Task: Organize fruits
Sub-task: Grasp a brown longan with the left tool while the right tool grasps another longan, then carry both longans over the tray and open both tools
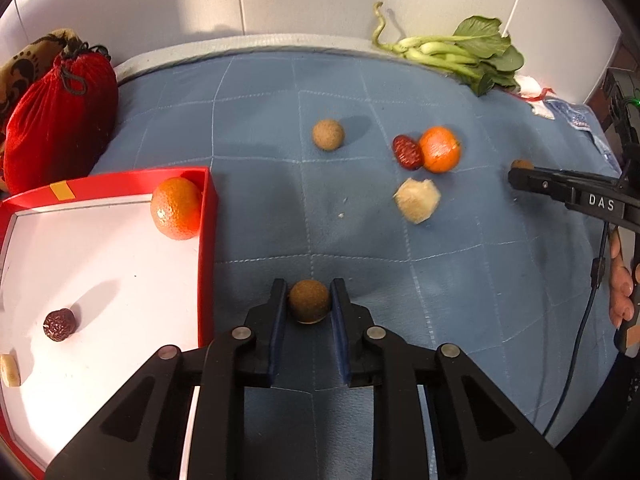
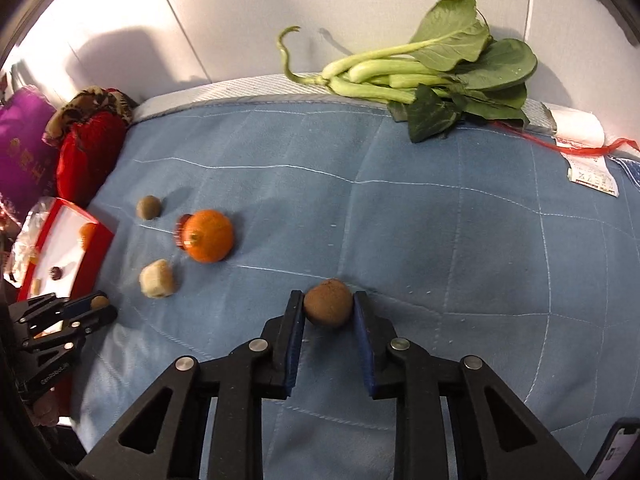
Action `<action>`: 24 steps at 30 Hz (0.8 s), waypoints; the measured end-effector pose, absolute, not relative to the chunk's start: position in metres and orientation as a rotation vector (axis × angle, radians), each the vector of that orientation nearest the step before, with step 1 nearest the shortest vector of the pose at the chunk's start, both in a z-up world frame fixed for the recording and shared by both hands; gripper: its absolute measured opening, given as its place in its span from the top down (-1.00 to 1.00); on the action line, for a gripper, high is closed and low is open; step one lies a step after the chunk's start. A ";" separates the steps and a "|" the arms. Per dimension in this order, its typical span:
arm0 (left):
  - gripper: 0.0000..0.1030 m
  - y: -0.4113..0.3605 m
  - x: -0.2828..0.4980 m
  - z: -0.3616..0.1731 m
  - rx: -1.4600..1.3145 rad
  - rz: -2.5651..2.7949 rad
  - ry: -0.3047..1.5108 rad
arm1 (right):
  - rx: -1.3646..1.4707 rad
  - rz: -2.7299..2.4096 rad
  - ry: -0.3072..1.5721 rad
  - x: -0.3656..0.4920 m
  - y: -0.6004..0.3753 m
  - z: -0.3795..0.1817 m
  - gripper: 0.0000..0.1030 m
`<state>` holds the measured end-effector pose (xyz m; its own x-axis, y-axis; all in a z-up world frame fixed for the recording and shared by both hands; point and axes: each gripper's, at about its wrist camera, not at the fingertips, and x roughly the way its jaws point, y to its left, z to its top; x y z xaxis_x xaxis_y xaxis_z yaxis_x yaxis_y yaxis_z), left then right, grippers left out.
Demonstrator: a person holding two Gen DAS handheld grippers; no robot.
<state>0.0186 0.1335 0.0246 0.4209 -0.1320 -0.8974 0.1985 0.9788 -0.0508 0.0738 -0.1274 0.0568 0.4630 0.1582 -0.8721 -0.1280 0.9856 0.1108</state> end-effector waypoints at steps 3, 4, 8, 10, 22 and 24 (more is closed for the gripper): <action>0.63 0.136 0.009 0.046 0.051 -0.216 1.069 | 0.059 0.262 1.045 0.063 -0.117 0.071 0.53; 0.63 0.139 0.006 0.054 0.039 -0.218 1.049 | 0.068 0.306 1.025 0.058 -0.111 0.076 0.53; 0.63 0.169 -0.016 0.084 -0.017 -0.164 0.967 | 0.088 0.432 0.973 0.042 -0.083 0.090 0.53; 0.63 0.192 -0.020 0.090 -0.048 -0.100 0.955 | 0.077 0.487 0.954 0.033 -0.059 0.093 0.53; 0.63 0.292 -0.014 0.066 -0.159 0.261 1.070 | -0.056 0.794 0.939 0.002 0.120 0.082 0.53; 0.63 0.297 -0.010 0.063 -0.169 0.287 1.086 | -0.082 0.802 0.976 0.002 0.138 0.071 0.53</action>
